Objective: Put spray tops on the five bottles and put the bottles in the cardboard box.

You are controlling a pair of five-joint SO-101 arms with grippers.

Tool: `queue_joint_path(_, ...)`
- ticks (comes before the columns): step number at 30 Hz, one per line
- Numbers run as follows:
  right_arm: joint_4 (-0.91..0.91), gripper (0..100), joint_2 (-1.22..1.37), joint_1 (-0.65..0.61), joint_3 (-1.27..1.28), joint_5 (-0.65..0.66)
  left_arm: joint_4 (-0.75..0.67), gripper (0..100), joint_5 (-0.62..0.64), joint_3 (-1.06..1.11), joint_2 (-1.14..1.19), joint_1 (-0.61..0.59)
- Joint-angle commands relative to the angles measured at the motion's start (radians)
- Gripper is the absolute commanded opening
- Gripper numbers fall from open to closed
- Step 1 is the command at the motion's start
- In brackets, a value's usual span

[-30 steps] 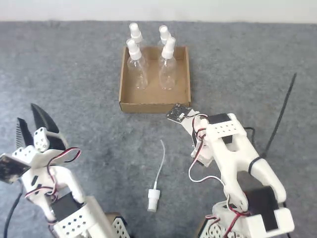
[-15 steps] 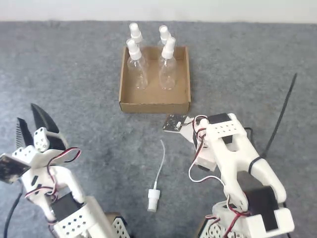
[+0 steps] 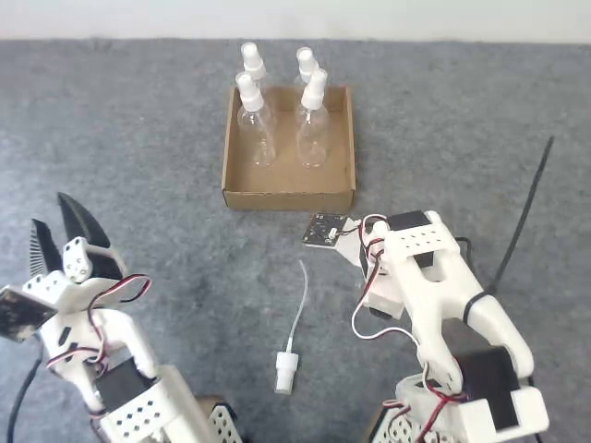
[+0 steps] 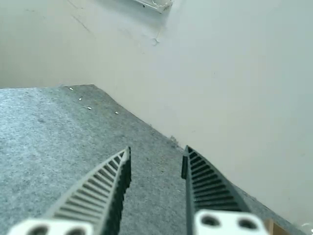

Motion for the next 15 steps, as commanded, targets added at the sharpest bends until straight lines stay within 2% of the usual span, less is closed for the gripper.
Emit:
queue_joint_path(1, 0.013, 17.0, -0.012, 0.002, -0.057, 0.011, -0.034, 16, -0.008, -0.008, -0.017, 0.003)
queue_joint_path(4, 0.012, 13.2, -0.012, 0.002, -0.057, 0.009, -0.034, 16, -0.008, -0.008, -0.017, 0.003)
queue_joint_path(9, 0.016, 12.3, -0.022, 0.002, -0.057, 0.005, -0.034, 16, -0.008, -0.008, -0.017, 0.003)
queue_joint_path(15, 0.033, 12.2, -0.157, -0.004, -0.057, -0.114, -0.032, 16, -0.008, -0.008, -0.017, 0.003)
